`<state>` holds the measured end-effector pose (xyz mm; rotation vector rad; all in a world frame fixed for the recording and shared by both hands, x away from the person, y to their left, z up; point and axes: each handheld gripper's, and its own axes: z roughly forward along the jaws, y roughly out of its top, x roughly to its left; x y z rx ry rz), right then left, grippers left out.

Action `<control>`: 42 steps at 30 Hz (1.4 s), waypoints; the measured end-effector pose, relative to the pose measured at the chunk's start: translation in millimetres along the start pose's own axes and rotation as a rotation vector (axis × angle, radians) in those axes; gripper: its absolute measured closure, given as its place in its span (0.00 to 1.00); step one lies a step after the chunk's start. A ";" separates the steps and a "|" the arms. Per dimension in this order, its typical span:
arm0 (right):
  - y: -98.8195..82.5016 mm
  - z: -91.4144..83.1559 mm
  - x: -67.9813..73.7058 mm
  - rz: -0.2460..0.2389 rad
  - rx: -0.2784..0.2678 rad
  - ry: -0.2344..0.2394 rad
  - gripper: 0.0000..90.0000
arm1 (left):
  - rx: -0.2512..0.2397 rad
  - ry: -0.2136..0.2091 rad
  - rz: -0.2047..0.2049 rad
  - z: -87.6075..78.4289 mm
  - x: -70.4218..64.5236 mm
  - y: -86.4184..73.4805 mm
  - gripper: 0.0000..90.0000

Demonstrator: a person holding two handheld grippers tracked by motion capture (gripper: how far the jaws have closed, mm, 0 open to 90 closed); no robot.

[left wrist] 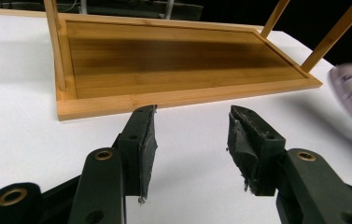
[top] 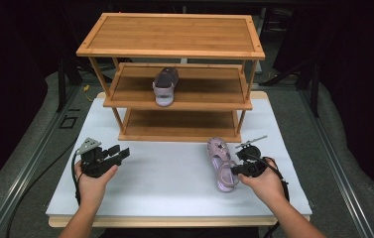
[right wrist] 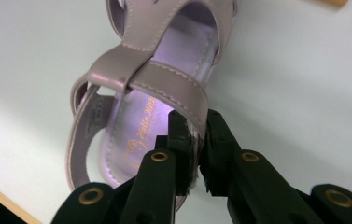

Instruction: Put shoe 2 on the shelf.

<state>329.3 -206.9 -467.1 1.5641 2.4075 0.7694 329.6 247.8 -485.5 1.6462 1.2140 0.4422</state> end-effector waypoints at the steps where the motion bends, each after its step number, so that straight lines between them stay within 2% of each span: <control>1: -2.0 -3.5 1.1 0.010 -0.045 0.005 0.92 | 0.001 0.001 -0.001 0.1 -0.2 0.0 0.57; 4: -8.8 -12.5 6.0 0.037 -0.176 0.023 0.92 | 0.000 0.001 0.000 0.4 -0.7 -0.3 0.57; 6: -13.6 -17.5 10.4 0.039 -0.258 0.032 0.92 | 0.001 0.002 0.001 0.6 -0.5 -0.4 0.57; 9: -21.3 -24.2 19.5 0.062 -0.395 0.016 0.92 | 0.003 0.002 0.000 0.8 0.1 -0.6 0.57; 12: -28.6 -28.0 26.7 0.096 -0.504 0.036 0.92 | 0.003 0.002 0.002 1.0 0.1 -0.8 0.57; 15: -32.9 -29.1 34.9 0.098 -0.581 0.023 0.92 | 0.009 0.004 0.004 2.1 0.1 -1.6 0.57; 17: -34.7 -29.4 40.0 0.085 -0.607 0.005 0.92 | 0.011 0.002 0.003 2.9 0.2 -2.4 0.57; 20: -37.0 -29.4 45.7 0.086 -0.647 0.007 0.92 | 0.010 0.003 0.003 3.0 0.2 -2.5 0.57; 32: -28.2 -35.3 51.6 0.094 -0.654 0.036 0.93 | 0.010 0.004 0.001 2.6 0.4 -2.6 0.57; 37: -7.3 -52.7 51.1 0.084 -0.655 0.058 0.92 | 0.009 0.003 0.000 2.5 0.5 -2.5 0.57; 42: 19.2 -64.8 49.2 0.071 -0.644 0.049 0.92 | 0.011 0.001 0.002 2.8 0.5 -2.8 0.57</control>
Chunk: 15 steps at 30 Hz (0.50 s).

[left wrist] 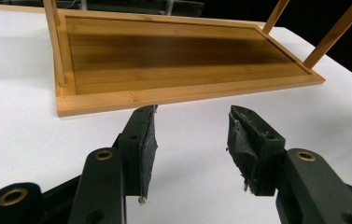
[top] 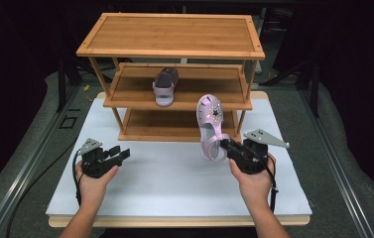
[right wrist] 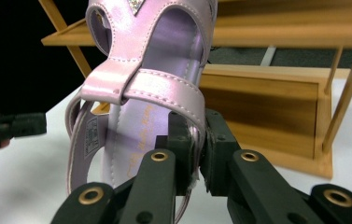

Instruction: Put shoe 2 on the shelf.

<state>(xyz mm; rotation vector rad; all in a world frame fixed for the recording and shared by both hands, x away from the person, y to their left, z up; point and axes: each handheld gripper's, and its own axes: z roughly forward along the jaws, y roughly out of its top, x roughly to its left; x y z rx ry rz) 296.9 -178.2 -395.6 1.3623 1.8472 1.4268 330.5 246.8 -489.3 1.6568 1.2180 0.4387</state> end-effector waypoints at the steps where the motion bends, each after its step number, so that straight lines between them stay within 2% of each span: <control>1: 4.9 2.0 0.3 0.004 0.001 -0.006 0.92 | 0.002 0.000 0.000 0.5 0.2 -0.3 0.57; 12: 48.5 26.9 -1.8 0.038 0.015 -0.010 0.92 | -0.003 0.003 -0.011 -1.0 3.1 0.4 0.57; 15: 57.6 34.9 -1.5 0.032 0.024 -0.027 0.92 | -0.007 0.003 -0.013 -2.1 4.0 1.0 0.57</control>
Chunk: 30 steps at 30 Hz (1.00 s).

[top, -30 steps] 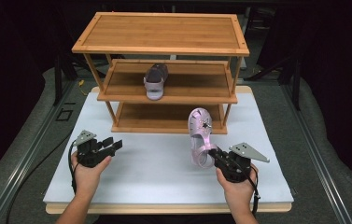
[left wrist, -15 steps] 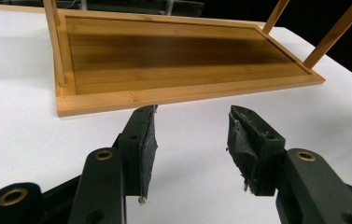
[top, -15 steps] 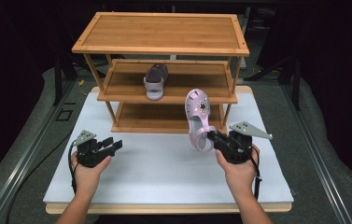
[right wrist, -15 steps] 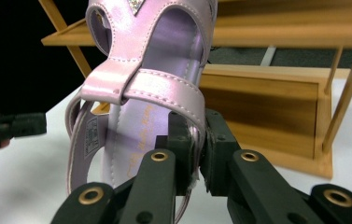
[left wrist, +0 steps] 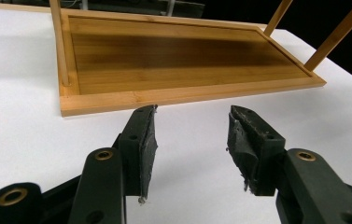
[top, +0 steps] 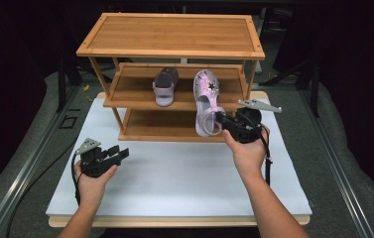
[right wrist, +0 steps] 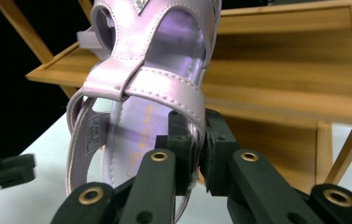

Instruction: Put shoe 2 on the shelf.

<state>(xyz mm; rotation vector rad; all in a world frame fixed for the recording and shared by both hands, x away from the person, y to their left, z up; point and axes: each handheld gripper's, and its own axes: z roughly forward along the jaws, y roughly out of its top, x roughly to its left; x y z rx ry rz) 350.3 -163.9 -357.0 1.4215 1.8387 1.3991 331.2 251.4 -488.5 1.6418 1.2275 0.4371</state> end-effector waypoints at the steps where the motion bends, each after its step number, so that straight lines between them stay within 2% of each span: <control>1: 4.2 2.5 1.2 -0.006 0.012 -0.011 0.92 | -0.001 -0.001 -0.002 -0.2 0.3 0.2 0.57; 15: 41.5 52.4 11.9 -0.012 0.050 -0.090 0.92 | -0.002 -0.008 -0.014 -0.9 3.5 1.0 0.57; 16: 43.6 57.2 12.2 -0.005 0.055 -0.107 0.92 | -0.003 -0.011 -0.014 -1.1 3.8 0.8 0.57; 19: 48.3 68.9 12.1 0.016 0.050 -0.110 0.92 | -0.004 -0.015 -0.020 -1.4 4.1 1.1 0.57; 22: 54.1 77.3 13.5 0.002 0.060 -0.140 0.92 | -0.004 -0.020 -0.021 -1.3 4.1 0.8 0.57; 26: 58.8 87.8 13.5 0.013 0.070 -0.170 0.92 | -0.005 -0.024 -0.024 -1.7 4.6 1.0 0.57; 28: 60.8 91.6 14.3 -0.004 0.082 -0.188 0.92 | -0.003 -0.023 -0.025 -1.5 5.0 1.1 0.57; 30: 61.4 96.8 15.1 0.003 0.076 -0.205 0.92 | -0.002 -0.022 -0.026 -0.9 5.3 0.8 0.57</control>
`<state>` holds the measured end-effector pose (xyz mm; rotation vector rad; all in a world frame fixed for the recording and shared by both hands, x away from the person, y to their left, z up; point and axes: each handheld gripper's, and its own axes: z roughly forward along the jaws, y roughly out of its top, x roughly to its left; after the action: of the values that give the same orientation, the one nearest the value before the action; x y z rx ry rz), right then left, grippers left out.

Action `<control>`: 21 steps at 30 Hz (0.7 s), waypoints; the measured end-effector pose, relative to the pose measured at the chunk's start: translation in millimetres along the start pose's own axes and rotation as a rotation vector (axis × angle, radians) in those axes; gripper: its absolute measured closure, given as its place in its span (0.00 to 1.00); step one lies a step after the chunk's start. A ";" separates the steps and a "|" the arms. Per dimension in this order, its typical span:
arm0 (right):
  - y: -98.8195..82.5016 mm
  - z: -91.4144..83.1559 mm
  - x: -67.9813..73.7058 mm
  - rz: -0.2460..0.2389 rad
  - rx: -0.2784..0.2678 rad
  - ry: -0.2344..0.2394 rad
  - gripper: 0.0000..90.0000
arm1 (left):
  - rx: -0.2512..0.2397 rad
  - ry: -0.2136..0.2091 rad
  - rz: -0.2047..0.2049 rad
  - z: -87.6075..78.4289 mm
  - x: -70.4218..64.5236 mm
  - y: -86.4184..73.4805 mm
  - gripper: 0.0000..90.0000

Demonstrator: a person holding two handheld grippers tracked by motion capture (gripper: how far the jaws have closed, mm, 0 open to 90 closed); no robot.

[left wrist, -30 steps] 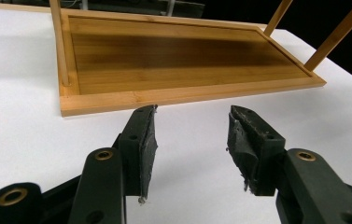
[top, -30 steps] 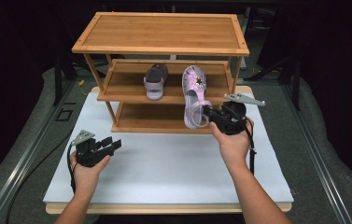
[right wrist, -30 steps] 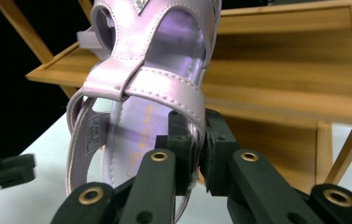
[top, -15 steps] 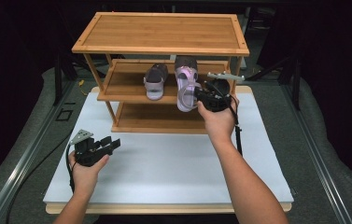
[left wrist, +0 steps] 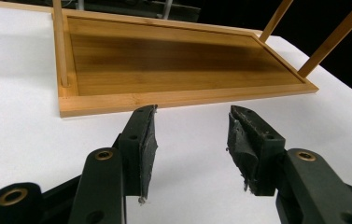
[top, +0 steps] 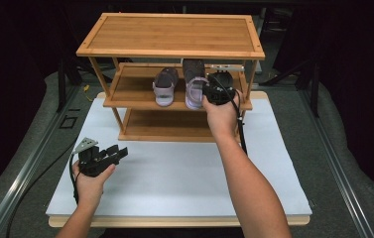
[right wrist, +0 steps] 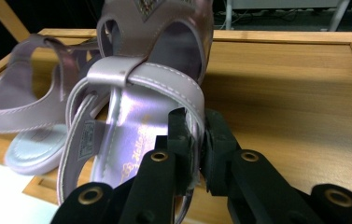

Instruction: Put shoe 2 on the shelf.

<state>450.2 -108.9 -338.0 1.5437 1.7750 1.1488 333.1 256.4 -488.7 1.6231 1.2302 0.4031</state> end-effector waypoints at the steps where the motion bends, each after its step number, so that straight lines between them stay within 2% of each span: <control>1: 0.4 1.5 0.1 0.002 0.007 -0.004 0.92 | 0.000 0.000 0.000 0.0 0.0 0.0 0.57; 4: 2.1 11.7 0.3 0.017 0.001 -0.022 0.92 | 0.006 -0.002 0.000 1.1 -0.3 -0.5 0.57; 7: 3.2 19.5 -0.7 0.042 0.025 -0.031 0.92 | 0.006 -0.001 0.000 1.6 0.0 -0.6 0.57; 10: 3.1 25.4 -2.6 0.055 0.022 -0.039 0.92 | 0.005 -0.001 -0.004 1.8 1.0 -0.9 0.57; 15: 3.3 29.0 -2.2 0.074 -0.015 -0.011 0.89 | 0.003 -0.002 -0.006 1.3 1.4 -0.9 0.57; 17: 3.4 27.9 -1.6 0.088 -0.033 0.011 0.84 | 0.003 -0.002 -0.005 1.3 1.3 -0.8 0.57; 18: 4.2 25.3 -1.7 0.086 -0.026 0.015 0.82 | 0.003 -0.002 -0.004 1.4 1.0 -0.7 0.57; 19: 4.3 25.3 -0.8 0.094 -0.050 0.026 0.80 | 0.002 -0.001 -0.002 1.4 0.9 -0.6 0.57; 21: 5.1 22.2 1.1 0.078 -0.059 0.022 0.76 | 0.002 0.001 -0.002 1.7 0.8 -0.4 0.57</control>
<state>470.8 -102.1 -344.7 1.5834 1.6934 1.2484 334.5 256.2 -490.0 1.6236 1.2337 0.4011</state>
